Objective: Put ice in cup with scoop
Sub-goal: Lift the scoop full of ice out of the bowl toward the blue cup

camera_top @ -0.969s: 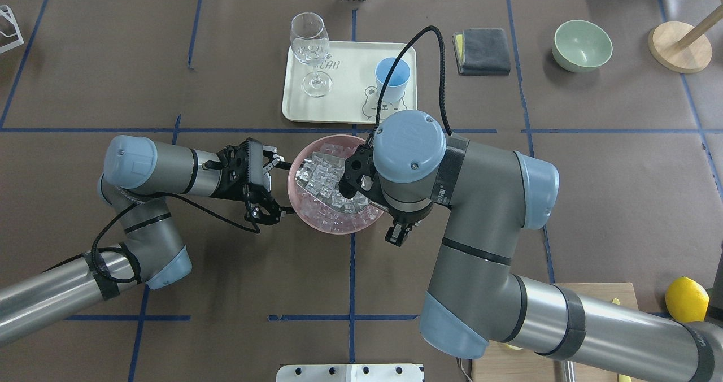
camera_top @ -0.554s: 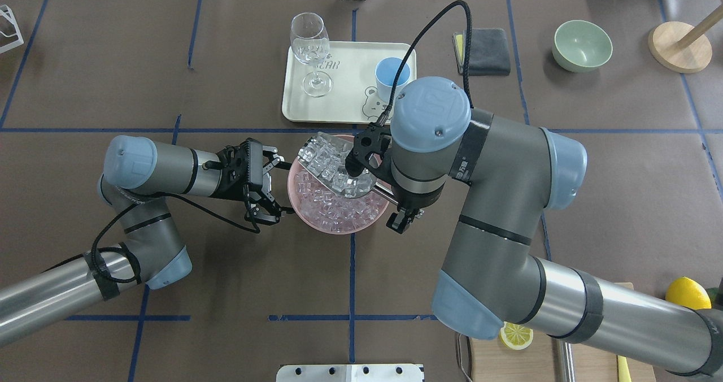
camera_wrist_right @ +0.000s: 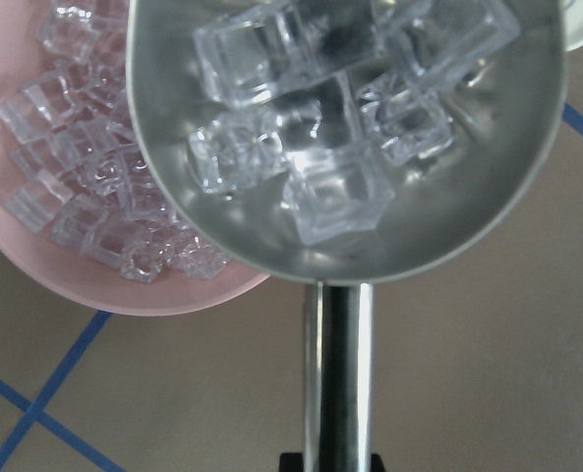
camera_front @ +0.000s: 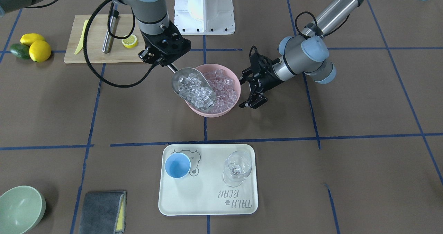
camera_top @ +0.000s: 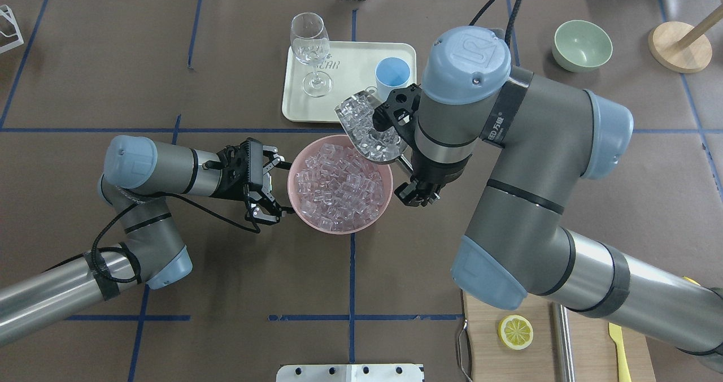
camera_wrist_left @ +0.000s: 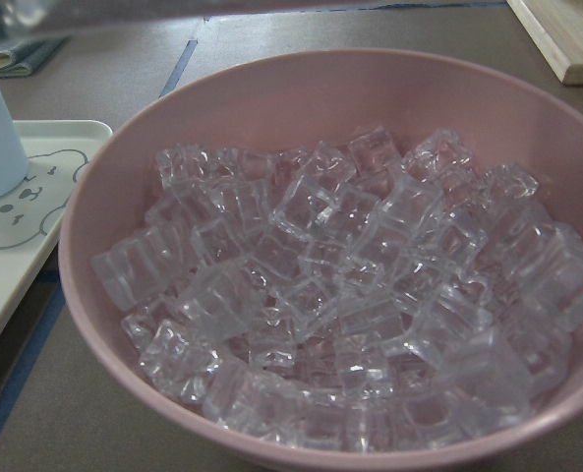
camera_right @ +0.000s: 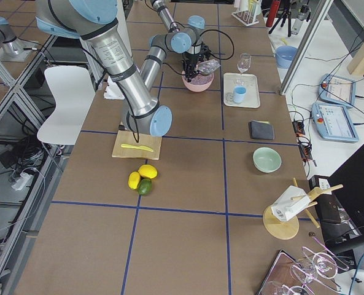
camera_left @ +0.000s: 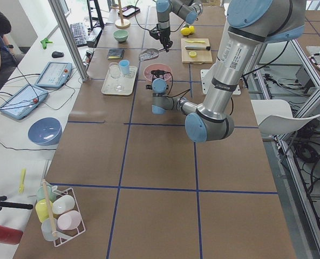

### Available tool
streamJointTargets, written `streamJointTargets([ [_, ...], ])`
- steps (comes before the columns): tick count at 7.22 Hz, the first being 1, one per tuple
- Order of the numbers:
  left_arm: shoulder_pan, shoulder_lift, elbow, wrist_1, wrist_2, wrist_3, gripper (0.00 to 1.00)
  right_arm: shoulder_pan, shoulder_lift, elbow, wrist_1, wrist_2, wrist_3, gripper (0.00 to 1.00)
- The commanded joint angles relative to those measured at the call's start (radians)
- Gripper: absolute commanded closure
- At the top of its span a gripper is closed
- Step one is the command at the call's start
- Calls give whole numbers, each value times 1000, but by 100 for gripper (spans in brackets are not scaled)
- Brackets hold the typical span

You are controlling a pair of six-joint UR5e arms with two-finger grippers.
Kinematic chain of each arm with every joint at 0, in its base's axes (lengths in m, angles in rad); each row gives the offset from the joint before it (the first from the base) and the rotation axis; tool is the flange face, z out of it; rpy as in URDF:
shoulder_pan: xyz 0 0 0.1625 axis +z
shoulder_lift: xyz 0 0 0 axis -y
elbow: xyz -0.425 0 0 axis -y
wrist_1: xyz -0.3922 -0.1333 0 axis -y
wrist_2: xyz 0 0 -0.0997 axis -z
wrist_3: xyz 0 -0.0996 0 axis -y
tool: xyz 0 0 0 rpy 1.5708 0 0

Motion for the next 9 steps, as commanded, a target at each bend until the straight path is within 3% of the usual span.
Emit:
streamJointTargets([
  [1,0,0,0,1,0,-5,0,62,39,0,-112,28,46,100],
  [3,0,0,0,1,0,-11,0,102,50,-46,-139,56,32,100],
  [6,0,-2,0,0,0,-11,0,149,197,-277,-199,50,-78,100],
  [8,0,-2,0,0,0,-11,0,163,205,-353,-209,30,-170,100],
  [9,0,-2,0,0,0,-11,0,163,258,-421,-240,5,-198,100],
])
